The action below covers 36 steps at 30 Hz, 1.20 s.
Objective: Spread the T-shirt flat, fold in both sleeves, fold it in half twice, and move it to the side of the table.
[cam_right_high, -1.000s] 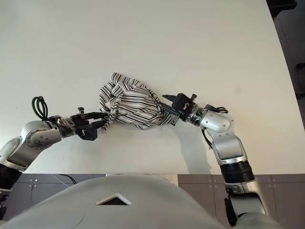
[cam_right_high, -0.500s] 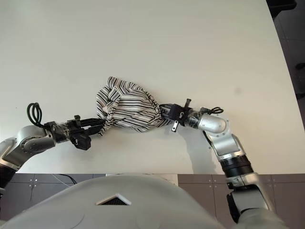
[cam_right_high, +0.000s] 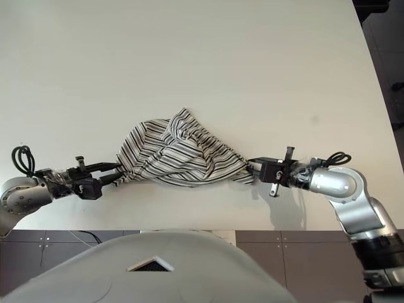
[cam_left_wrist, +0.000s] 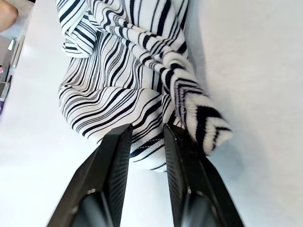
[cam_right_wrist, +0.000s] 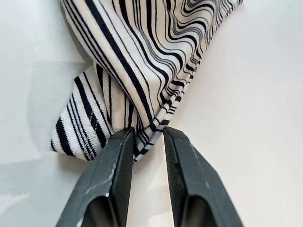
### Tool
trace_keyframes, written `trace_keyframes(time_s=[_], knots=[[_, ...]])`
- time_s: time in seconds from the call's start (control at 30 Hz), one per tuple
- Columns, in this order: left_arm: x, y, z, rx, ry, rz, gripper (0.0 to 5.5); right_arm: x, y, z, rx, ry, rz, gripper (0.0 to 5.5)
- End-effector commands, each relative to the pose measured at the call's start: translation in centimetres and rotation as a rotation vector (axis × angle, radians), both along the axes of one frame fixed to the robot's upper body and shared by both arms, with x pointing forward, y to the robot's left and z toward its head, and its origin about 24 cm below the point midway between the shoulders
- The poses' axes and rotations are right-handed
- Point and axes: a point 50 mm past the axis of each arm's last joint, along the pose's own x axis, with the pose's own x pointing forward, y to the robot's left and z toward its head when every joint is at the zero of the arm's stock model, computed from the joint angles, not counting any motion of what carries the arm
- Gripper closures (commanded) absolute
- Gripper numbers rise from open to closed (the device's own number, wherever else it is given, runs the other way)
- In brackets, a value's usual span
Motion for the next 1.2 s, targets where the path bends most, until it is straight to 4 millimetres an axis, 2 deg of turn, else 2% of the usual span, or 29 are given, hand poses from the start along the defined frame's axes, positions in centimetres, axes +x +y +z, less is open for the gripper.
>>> trace_keyframes(time_s=[0.03,0.1,0.17,0.23,0.33,0.43,0.5,0.6,0.7,0.77,0.83,0.9,1.03,1.2], knots=[[-6.1,5.8,-4.0,0.467,0.446,-0.017,4.27,0.0,-0.5,2.3,0.011,0.066,-0.015,4.38],[-4.1,4.2,-3.3,0.321,0.404,0.077,4.27,1.9,0.0,3.4,0.098,0.005,-0.067,4.38],[-1.2,1.4,-1.5,0.045,0.36,0.206,4.27,3.7,1.0,4.0,0.204,-0.039,-0.111,4.38],[1.4,-0.7,0.5,-0.168,0.326,0.283,4.27,5.0,2.5,3.6,0.305,-0.031,-0.142,4.38],[3.5,-2.1,2.3,-0.313,0.318,0.324,4.27,6.0,5.0,2.2,0.389,0.042,-0.138,4.38],[4.7,-3.2,2.3,-0.309,0.299,0.314,4.27,6.7,7.6,0.2,0.427,0.149,-0.127,4.38],[5.0,-4.0,2.0,-0.298,0.286,0.296,4.27,7.2,8.4,-0.7,0.408,0.198,-0.111,4.38],[5.6,-5.2,1.7,-0.279,0.246,0.263,4.27,8.0,8.6,-2.5,0.321,0.232,-0.098,4.38],[6.3,-5.6,0.5,-0.199,0.19,0.233,4.27,7.4,8.4,-3.9,0.238,0.243,-0.036,4.38],[6.4,-5.6,-0.2,-0.162,0.172,0.229,4.21,7.3,8.4,-4.2,0.242,0.243,-0.024,4.62],[6.4,-5.7,-0.9,-0.144,0.171,0.229,4.21,7.5,8.4,-3.8,0.285,0.235,-0.027,4.93],[6.3,-5.6,-1.7,-0.128,0.181,0.236,4.21,8.0,8.5,-2.5,0.366,0.214,-0.047,5.35],[6.4,-4.1,-4.2,-0.103,0.212,0.358,4.21,7.9,8.4,0.3,0.495,0.197,-0.022,5.38],[5.4,-3.5,-6.1,-0.071,0.244,0.39,4.21,6.2,8.5,3.0,0.475,0.096,0.111,5.38]])
